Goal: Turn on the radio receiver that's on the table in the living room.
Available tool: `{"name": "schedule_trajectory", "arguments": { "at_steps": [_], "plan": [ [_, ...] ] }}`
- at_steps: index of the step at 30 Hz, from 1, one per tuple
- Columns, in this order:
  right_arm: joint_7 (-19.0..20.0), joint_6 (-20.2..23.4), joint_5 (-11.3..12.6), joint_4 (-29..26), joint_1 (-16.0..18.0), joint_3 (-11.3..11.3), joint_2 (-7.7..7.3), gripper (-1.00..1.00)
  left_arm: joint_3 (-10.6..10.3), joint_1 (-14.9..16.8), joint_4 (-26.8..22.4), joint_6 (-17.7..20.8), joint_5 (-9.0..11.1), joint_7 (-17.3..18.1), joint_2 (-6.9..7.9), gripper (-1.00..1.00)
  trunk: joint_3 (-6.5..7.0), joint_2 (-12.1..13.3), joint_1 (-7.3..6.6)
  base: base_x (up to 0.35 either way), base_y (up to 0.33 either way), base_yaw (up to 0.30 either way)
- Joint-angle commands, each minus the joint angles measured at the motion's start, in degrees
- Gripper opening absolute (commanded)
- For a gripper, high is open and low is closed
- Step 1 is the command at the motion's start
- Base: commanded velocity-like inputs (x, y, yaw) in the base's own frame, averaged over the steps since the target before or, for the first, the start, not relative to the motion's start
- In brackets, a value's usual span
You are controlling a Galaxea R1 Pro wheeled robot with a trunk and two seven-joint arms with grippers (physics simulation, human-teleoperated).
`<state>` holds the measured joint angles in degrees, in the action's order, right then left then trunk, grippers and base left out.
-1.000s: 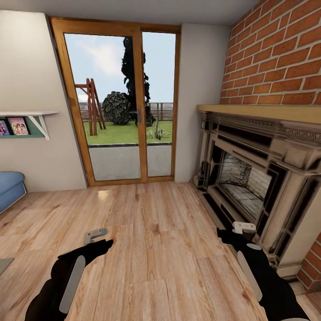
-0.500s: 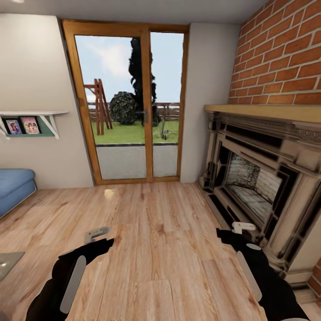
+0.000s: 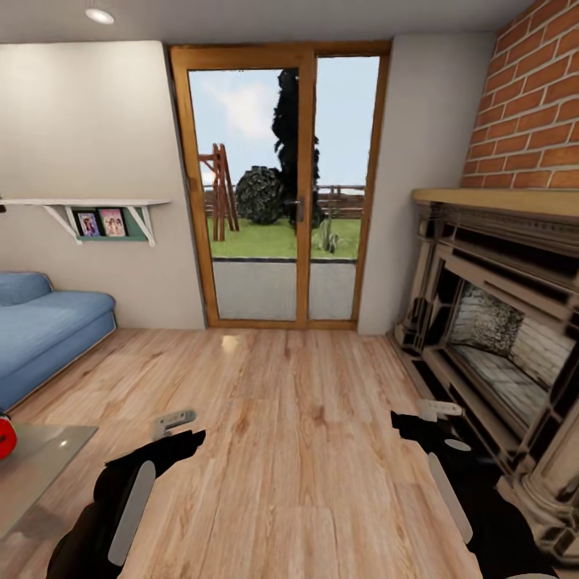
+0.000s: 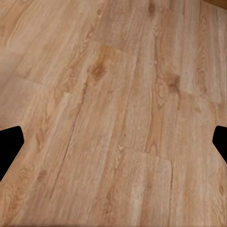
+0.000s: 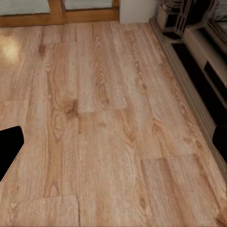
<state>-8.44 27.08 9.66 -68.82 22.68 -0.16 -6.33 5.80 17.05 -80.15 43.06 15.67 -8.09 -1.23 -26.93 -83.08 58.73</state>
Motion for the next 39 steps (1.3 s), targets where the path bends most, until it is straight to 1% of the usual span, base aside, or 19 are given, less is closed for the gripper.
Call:
{"name": "schedule_trajectory", "arguments": {
  "at_steps": [1,7,16,39],
  "plan": [
    [0.00,0.00,0.01,0.00,0.00,0.00,0.00,1.00,-0.02,0.00,0.03,0.00,-0.02,0.00,0.00,1.00,0.00,0.00,0.00,0.000,0.000,0.294],
    [0.00,-0.01,0.01,0.00,0.00,-0.01,0.00,1.00,-0.01,0.00,0.17,0.01,-0.02,-0.03,0.00,1.00,0.00,0.00,0.00,-0.018,0.000,0.294],
    [0.00,-0.01,0.01,0.00,0.00,-0.01,0.00,1.00,0.01,0.00,0.25,0.01,-0.02,-0.07,0.01,1.00,0.00,0.00,0.00,-0.118,-0.044,0.294],
    [0.00,-0.01,0.06,0.00,0.00,-0.01,0.00,1.00,0.08,0.00,0.25,0.01,-0.02,-0.26,0.09,1.00,0.00,0.00,0.00,-0.015,-0.296,0.294]
  ]
}}
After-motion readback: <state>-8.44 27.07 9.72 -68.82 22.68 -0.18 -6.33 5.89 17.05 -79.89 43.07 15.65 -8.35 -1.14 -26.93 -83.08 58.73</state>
